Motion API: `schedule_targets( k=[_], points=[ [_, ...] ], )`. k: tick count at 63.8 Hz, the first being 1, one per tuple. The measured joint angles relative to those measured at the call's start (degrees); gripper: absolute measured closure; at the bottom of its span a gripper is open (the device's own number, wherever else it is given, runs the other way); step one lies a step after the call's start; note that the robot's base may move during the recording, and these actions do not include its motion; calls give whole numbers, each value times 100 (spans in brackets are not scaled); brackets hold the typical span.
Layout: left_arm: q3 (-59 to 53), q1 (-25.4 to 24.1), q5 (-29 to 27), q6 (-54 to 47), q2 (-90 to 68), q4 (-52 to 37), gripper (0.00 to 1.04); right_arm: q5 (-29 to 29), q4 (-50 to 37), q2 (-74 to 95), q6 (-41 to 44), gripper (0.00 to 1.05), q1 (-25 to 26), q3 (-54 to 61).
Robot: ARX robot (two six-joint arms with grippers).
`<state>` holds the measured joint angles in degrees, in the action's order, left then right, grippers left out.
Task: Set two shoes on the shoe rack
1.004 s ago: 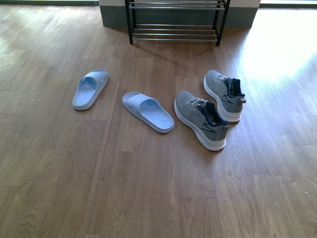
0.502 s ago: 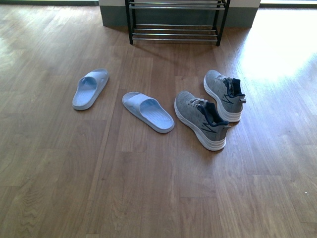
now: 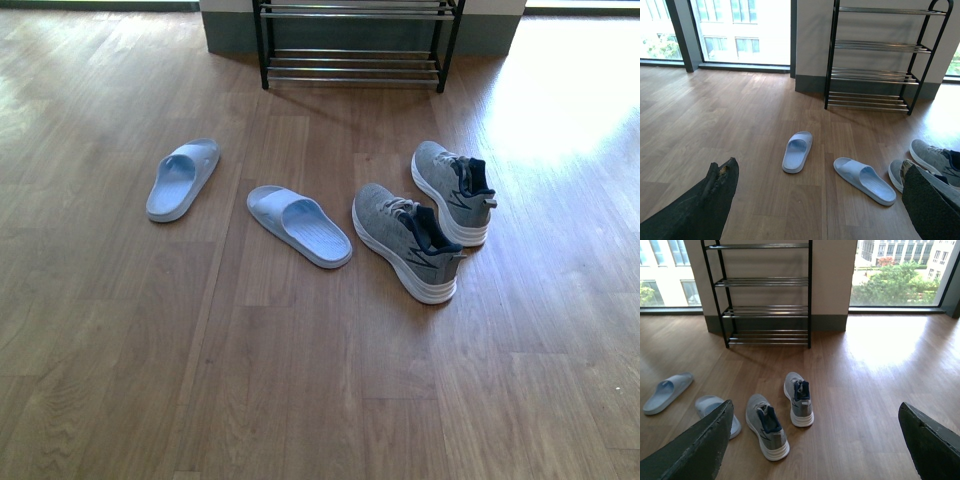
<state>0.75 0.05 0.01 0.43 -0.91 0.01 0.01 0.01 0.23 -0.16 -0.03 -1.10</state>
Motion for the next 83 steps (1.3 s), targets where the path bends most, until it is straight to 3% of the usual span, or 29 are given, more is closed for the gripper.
schedule_targets(
  k=[83],
  points=[
    [0,0,0,0,0,0,9,0,2,-2,0,9,0,0]
  ],
)
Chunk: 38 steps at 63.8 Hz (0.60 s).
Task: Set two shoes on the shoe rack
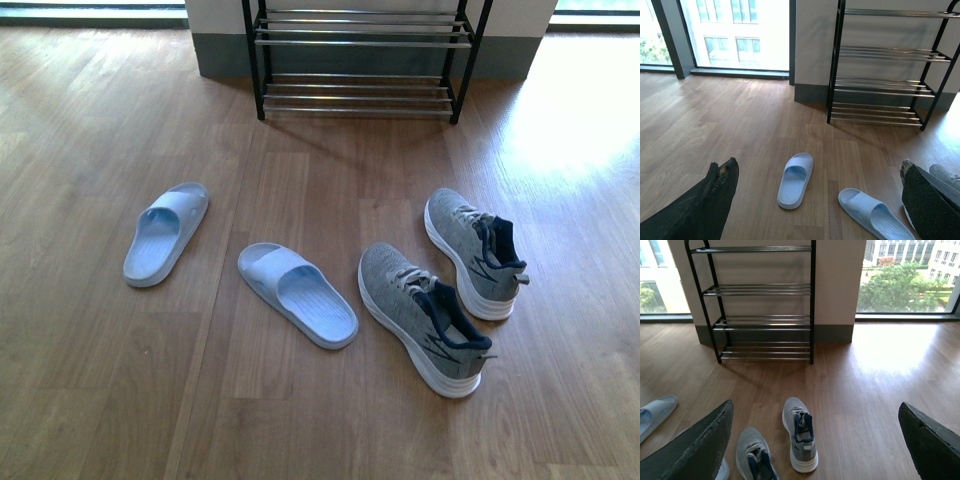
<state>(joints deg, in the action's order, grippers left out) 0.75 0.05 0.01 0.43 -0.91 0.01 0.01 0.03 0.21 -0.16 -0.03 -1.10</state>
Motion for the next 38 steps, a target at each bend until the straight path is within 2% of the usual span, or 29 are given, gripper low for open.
schedule_targets(
  k=[38],
  points=[
    [0,0,0,0,0,0,9,0,0,4,0,9,0,0]
  ],
)
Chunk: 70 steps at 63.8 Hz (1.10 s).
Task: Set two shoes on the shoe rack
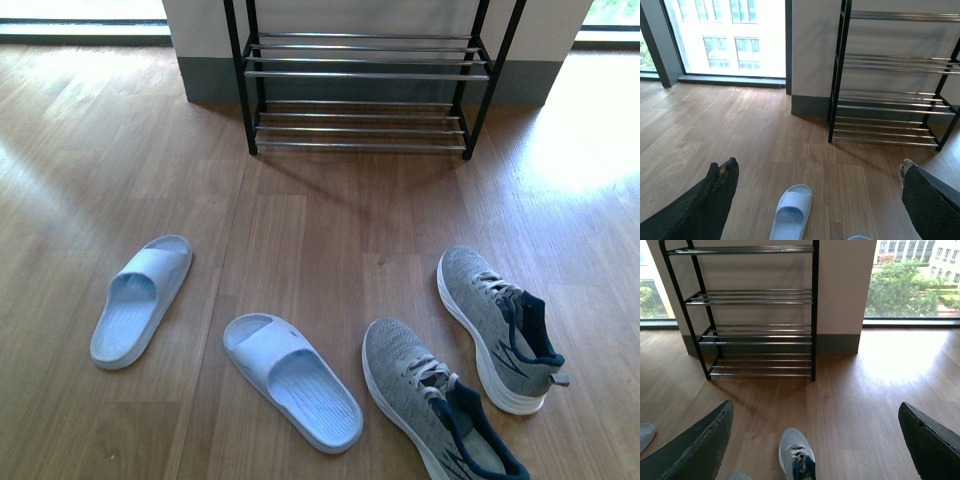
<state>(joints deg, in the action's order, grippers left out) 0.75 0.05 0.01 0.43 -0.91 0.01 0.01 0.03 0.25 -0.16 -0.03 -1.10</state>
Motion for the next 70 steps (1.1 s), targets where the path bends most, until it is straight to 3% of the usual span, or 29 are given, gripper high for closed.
schedule_targets(
  k=[19,23,26,28,40,50,60,70],
  points=[
    [0,0,2,0,0,0,9,37,2,2,0,9,7,0],
    [0,0,0,0,0,0,9,1307,155,332,-46,9,393,-83],
    [0,0,2,0,0,0,9,1923,166,837,-50,9,494,-192],
    [0,0,-2,0,0,0,9,2011,127,1158,-42,9,435,-262],
    [0,0,0,0,0,0,9,1309,-1412,4146,157,9,-409,-946],
    [0,0,0,0,0,0,9,855,-2627,6931,175,9,-671,-1853],
    [0,0,0,0,0,0,9,273,-3174,9416,337,9,-723,-3008],
    [0,0,0,0,0,0,9,-254,-3154,11722,748,9,-568,-4256]
  ],
)
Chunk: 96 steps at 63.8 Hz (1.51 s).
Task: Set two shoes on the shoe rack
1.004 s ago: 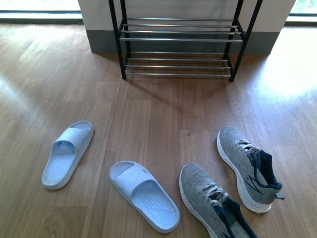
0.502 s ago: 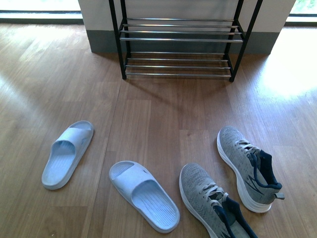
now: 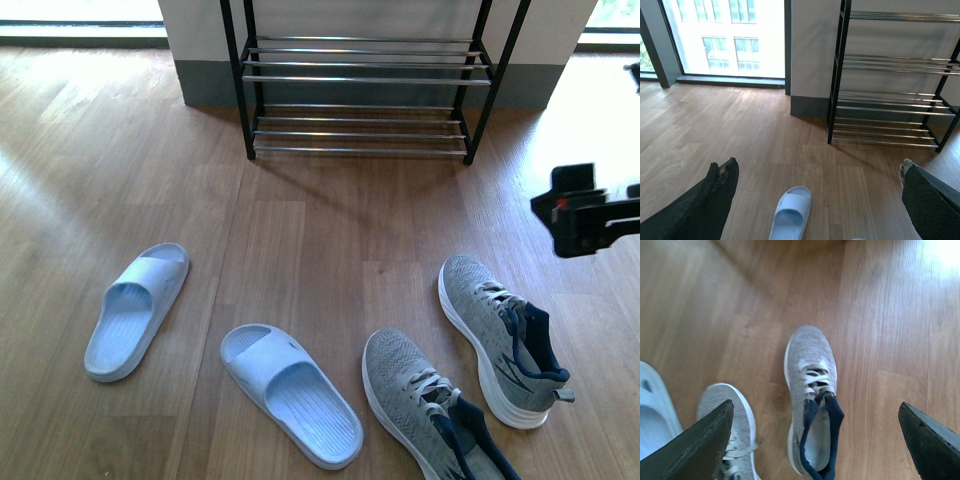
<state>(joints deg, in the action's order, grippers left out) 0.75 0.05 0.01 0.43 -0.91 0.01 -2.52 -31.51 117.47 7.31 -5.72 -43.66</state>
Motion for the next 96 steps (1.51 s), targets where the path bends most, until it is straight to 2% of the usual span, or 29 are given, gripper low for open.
schedule_targets(
  k=[17,33,46,62,76,96],
  points=[
    [0,0,0,0,0,0,9,-299,286,1862,671,9,428,-1091],
    [0,0,0,0,0,0,9,-544,420,2739,1209,9,918,-1812],
    [0,0,0,0,0,0,9,-632,452,3289,1473,9,1117,-2177],
    [0,0,0,0,0,0,9,-354,1062,3840,1327,9,1202,-2817],
    [0,0,0,0,0,0,9,-282,833,3766,1248,9,1200,-2669],
    [0,0,0,0,0,0,9,308,678,2806,1217,9,1224,-1862]
  ],
)
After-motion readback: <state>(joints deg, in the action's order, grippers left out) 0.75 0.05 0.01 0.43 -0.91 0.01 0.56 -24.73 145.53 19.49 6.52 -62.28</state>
